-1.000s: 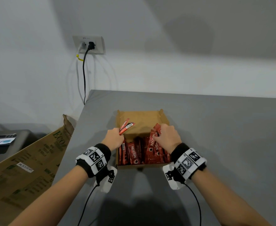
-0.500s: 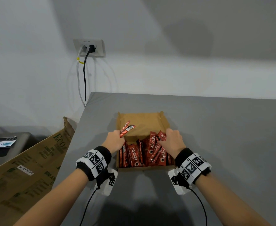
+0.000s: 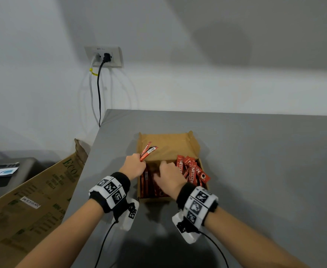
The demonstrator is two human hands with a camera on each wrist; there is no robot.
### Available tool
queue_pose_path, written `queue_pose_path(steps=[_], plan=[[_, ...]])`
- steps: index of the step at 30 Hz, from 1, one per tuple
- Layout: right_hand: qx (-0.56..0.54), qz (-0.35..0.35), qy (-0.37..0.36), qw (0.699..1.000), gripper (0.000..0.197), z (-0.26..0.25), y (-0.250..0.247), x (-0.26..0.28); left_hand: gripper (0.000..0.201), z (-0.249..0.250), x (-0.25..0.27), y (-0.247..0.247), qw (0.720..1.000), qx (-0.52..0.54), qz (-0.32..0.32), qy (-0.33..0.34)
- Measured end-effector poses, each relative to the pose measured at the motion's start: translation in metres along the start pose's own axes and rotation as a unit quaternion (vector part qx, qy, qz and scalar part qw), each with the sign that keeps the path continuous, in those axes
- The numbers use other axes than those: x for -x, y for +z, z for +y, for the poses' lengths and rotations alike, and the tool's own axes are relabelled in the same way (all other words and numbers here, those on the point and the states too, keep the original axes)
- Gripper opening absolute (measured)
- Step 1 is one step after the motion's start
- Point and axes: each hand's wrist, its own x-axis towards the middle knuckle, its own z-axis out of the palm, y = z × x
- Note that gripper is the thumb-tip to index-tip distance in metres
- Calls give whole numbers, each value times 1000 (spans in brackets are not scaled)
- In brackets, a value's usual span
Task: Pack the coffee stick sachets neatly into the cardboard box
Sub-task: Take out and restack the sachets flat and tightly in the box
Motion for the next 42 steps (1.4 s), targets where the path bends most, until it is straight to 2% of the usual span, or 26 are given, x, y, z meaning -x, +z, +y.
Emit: queue_pose_path(steps=[3,6,9,11,14,17,21,25,28,30,32,36,39,42], plan=[[69,-36,13,997,41,-11,10,-6,10,-3,0,-1,1000,9,2,-11],[162,-36,37,985,68,-12,33,-13,11,-5,1,-1,1000,12,8,-12],[201,-28,71,977,90,-12,55,-19,12,-6,1,-1,1000,12,7,-15],[186,-19,95,978,87,-15,59,-21,15,-5,1,0,1000,13,5,-19],[151,2,132,980,67,-19,63,-23,18,-5,1,1,1000,18,3,-23],[123,-18,142,982,52,-21,57,-24,19,-6,0,1,999,21,5,-26],[115,-61,80,988,52,-19,54,-21,15,-6,1,1,1000,18,5,-16],[18,-77,44,996,52,-16,46,-23,11,-6,3,0,1000,14,14,-6],[-70,-82,25,994,51,-6,27,-25,9,-4,10,-5,997,30,63,23],[-159,-42,10,986,49,2,14,-25,13,-1,15,-11,993,58,92,51],[-223,16,-8,975,51,11,1,-26,16,5,19,-16,989,82,91,77],[-310,126,-40,942,70,32,-22,-25,15,20,27,-12,986,68,71,137],[-300,162,-66,938,45,44,-28,-21,11,23,27,-7,982,7,60,177],[-279,153,-84,944,40,54,-29,-20,8,22,26,-4,977,-70,44,198]])
